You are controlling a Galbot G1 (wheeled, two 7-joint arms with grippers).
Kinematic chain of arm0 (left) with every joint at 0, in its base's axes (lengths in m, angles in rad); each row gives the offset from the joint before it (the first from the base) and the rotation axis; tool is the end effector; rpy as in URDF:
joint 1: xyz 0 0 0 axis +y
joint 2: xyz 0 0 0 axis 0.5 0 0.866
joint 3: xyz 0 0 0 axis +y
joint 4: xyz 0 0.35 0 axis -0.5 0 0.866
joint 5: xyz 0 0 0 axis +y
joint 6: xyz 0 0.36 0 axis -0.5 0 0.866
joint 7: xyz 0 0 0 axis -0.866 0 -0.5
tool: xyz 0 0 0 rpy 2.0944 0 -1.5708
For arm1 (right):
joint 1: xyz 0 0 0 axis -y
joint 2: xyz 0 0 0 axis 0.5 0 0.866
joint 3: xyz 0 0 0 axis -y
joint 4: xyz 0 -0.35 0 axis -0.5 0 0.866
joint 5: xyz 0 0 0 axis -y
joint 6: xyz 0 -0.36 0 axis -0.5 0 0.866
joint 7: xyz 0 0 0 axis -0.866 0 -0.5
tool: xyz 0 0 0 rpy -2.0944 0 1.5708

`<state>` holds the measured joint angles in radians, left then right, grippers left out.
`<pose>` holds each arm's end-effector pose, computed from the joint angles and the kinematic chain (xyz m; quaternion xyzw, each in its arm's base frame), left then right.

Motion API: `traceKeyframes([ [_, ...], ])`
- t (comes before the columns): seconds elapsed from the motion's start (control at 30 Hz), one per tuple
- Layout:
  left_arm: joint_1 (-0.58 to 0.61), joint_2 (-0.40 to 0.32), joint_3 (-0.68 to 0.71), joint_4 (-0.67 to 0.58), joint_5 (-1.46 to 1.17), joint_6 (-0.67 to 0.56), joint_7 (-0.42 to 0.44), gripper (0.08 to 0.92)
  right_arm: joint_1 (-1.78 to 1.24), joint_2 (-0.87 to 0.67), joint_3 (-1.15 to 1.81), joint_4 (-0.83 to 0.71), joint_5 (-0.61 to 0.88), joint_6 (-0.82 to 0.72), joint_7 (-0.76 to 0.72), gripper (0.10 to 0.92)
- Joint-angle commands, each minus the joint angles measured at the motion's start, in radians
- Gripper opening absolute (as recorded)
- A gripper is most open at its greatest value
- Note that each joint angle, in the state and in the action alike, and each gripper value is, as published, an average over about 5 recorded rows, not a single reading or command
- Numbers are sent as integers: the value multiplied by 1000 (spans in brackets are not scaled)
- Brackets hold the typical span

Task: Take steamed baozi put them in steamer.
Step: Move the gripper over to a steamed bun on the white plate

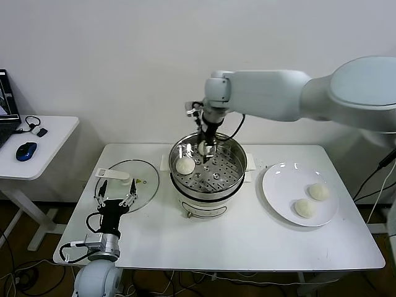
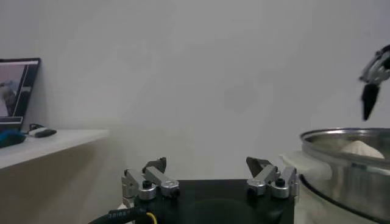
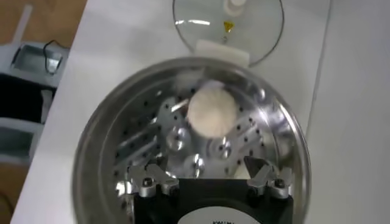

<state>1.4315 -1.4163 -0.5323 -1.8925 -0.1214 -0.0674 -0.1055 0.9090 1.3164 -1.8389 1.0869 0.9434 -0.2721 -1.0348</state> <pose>0.2293 0.0393 -0.3440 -0.0316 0.9994 0.0125 0.0022 0.6015 0.0865 -0.0007 0.5526 -0.5079 0.5350 0.3879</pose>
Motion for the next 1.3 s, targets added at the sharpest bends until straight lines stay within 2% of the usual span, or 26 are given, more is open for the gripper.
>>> traceKeyframes([
  [0.03,9,-17,0,-18,20,4,3,823,166,-303,-131,150,-115,112,-76,823],
  [0.33,26,-36,-1,-11,31,-6,3,823,130,-501,-205,200,-281,152,-71,823],
  [0.63,33,-53,0,-9,42,-15,1,823,20,-618,-174,179,-356,157,-37,823],
  [1.0,39,-64,-10,8,56,-26,-8,823,-215,-683,-6,123,-433,162,-10,823],
  [1.3,36,-70,-13,21,57,-31,-9,823,-370,-659,110,35,-477,184,-1,823],
])
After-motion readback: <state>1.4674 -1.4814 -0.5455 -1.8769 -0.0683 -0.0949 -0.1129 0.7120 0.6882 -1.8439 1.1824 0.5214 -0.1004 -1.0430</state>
